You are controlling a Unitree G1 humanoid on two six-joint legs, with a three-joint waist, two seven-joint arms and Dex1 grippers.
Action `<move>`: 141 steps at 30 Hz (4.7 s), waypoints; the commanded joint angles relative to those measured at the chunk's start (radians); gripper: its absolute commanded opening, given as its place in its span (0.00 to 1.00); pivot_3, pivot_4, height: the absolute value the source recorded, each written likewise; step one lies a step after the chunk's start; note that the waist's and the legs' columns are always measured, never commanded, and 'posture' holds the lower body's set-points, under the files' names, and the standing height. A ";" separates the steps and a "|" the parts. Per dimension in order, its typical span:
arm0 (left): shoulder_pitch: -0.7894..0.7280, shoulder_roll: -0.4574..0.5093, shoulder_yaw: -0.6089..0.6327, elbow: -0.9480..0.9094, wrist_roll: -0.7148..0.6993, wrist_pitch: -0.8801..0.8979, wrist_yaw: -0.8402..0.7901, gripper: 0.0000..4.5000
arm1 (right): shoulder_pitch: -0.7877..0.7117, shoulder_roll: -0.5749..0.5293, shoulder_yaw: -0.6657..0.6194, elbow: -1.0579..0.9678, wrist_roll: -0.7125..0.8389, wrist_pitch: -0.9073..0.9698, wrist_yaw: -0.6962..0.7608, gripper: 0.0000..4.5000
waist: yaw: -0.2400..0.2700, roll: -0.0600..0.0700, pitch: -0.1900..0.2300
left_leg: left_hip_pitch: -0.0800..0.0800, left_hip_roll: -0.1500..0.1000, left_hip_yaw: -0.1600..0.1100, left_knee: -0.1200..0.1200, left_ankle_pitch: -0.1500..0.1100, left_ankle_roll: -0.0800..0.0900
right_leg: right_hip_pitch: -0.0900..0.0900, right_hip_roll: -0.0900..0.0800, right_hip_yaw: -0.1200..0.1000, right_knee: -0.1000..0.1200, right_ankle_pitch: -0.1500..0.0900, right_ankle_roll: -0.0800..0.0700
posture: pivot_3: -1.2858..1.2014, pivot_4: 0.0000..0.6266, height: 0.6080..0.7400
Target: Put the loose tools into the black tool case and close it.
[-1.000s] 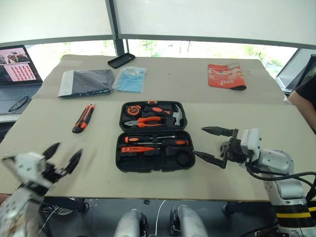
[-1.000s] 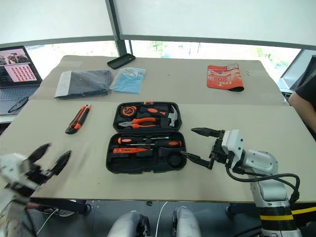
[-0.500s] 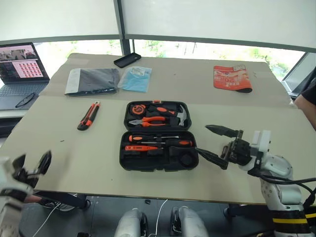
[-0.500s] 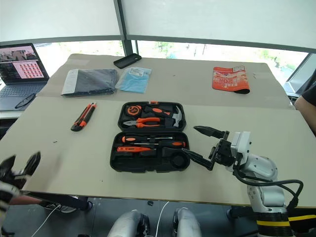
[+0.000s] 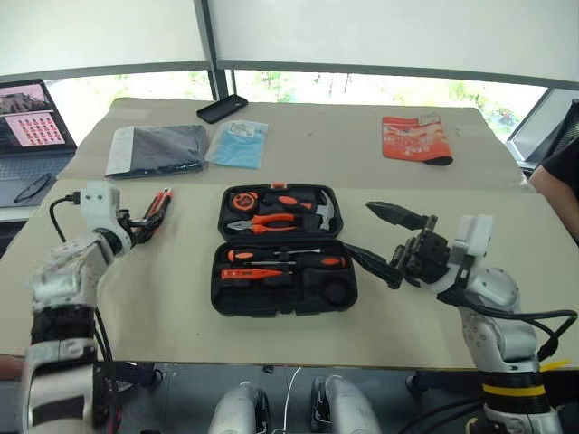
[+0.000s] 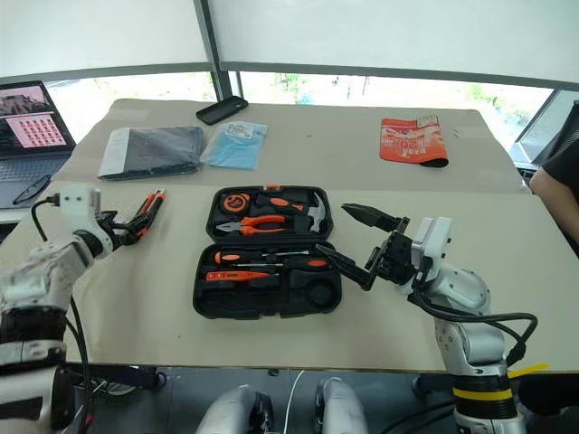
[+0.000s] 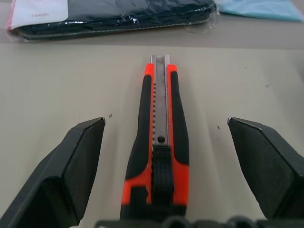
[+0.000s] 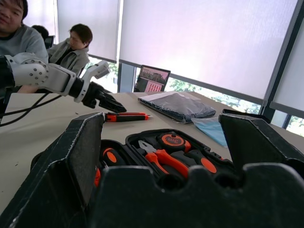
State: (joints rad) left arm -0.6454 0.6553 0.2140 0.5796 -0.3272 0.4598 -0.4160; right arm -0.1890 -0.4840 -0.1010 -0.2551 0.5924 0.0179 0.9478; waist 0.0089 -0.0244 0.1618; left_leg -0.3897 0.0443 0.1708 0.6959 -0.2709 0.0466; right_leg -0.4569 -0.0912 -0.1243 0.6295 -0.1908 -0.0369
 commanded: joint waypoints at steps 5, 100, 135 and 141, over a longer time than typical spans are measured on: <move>-0.171 -0.043 -0.027 0.344 0.078 -0.098 -0.056 0.99 | 0.016 -0.019 -0.015 -0.080 0.003 0.017 -0.024 1.00 | -0.005 0.000 0.000 | 0.000 -0.001 0.001 0.000 0.000 0.001 | 0.000 -0.001 0.000 0.000 0.000 0.000 | 0.52 0.24 1.00; 0.270 -0.077 -0.430 -0.604 0.086 -0.365 -0.769 0.00 | 0.300 -0.209 -0.149 -0.183 0.047 0.126 0.104 1.00 | 0.027 -0.001 0.001 | -0.002 -0.001 -0.005 0.010 -0.007 0.015 | 0.002 -0.001 0.005 0.001 0.000 0.002 | 0.52 0.24 1.00; 0.300 -0.091 -0.291 -0.597 -0.098 -0.260 -0.800 0.34 | 0.289 -0.209 -0.217 -0.102 -0.023 0.087 0.077 1.00 | 0.028 0.012 -0.008 | 0.003 0.000 -0.007 0.009 -0.010 0.019 | 0.011 -0.005 0.003 -0.003 -0.001 0.003 | 0.52 0.24 1.00; 0.357 -0.026 -0.132 -0.608 -0.155 -0.357 -0.833 0.81 | 0.452 -0.218 -0.400 0.024 -0.053 -0.024 0.123 1.00 | 0.029 0.012 -0.008 | 0.000 0.000 -0.007 0.009 -0.009 0.018 | 0.008 -0.003 0.003 -0.002 -0.001 0.003 | 0.52 0.24 1.00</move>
State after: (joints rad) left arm -0.3143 0.6011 0.0350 0.0011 -0.4694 0.1359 -1.2291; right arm 0.2339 -0.6998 -0.4315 -0.2634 0.5557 0.0538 1.0517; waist 0.0381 -0.0127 0.1539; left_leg -0.3895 0.0443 0.1642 0.7041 -0.2804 0.0645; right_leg -0.4488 -0.0937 -0.1214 0.6265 -0.1915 -0.0343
